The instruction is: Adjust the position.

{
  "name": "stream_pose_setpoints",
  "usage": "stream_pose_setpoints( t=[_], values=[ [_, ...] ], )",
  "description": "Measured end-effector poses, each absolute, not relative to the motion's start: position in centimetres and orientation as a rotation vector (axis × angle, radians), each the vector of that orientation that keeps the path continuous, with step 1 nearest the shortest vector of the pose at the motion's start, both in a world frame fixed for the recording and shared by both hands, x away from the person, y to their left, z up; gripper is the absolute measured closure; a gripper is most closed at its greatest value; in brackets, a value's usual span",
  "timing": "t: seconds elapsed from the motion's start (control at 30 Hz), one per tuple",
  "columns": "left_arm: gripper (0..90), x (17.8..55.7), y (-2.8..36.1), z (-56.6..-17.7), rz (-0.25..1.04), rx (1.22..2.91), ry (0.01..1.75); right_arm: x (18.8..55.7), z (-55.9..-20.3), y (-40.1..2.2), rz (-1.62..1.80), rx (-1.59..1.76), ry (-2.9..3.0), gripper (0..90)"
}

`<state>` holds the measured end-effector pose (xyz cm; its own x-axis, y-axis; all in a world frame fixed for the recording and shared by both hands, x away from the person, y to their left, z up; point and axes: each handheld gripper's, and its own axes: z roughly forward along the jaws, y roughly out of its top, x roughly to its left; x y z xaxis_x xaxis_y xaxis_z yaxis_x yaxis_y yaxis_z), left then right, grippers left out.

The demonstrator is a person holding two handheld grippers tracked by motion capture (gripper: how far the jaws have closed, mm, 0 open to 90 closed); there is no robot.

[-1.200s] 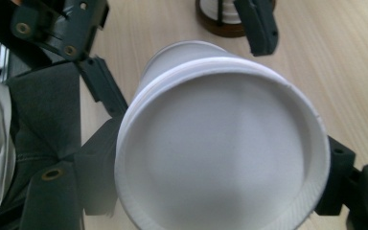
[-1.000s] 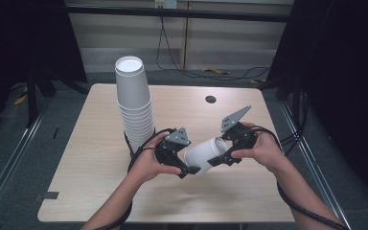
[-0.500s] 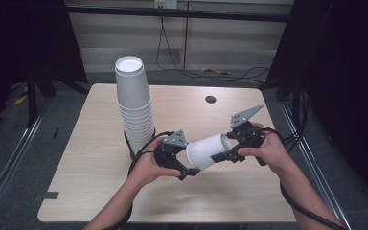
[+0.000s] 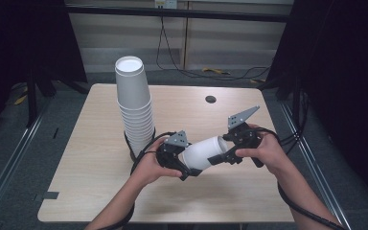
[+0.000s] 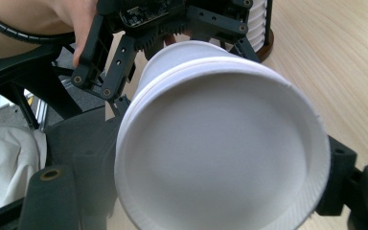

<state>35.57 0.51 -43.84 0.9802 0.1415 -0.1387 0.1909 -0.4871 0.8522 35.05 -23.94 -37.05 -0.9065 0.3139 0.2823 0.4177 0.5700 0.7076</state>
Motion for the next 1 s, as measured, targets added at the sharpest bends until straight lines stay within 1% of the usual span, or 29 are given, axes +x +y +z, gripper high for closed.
stream_pose_setpoints(
  t=[0.2, 0.27, 0.47, 0.67, 0.77, 0.87, 1.0],
  values=[
    [0.2, 35.5, 0.4, -43.7, -0.074, 2.083, 0.215, 35.1, -37.1, -24.1, -1.276, -0.624, -2.646, 22.9],
    [5.6, 35.5, 0.5, -43.7, -0.081, 2.078, 0.188, 35.1, -37.2, -24.1, -1.286, -0.621, -2.638, 23.1],
    [10.4, 35.4, 0.6, -43.4, -0.09, 2.086, 0.193, 35.1, -37.2, -24.4, -1.303, -0.622, -2.617, 23.6],
    [14.4, 35.3, 0.8, -42.9, -0.066, 2.117, 0.206, 35.1, -37.0, -24.2, -1.305, -0.617, -2.633, 22.8],
    [14.8, 35.2, 0.7, -42.6, -0.051, 2.171, 0.209, 35.0, -36.7, -23.9, -1.242, -0.56, -2.713, 22.6],
    [14.9, 35.1, 0.6, -42.4, -0.036, 2.226, 0.202, 34.7, -36.2, -23.5, -1.144, -0.482, -2.842, 20.1],
    [14.8, 35.0, 0.5, -42.1, -0.028, 2.263, 0.2, 34.3, -35.6, -22.6, -0.988, -0.341, -2.984, 19.2]
  ],
)
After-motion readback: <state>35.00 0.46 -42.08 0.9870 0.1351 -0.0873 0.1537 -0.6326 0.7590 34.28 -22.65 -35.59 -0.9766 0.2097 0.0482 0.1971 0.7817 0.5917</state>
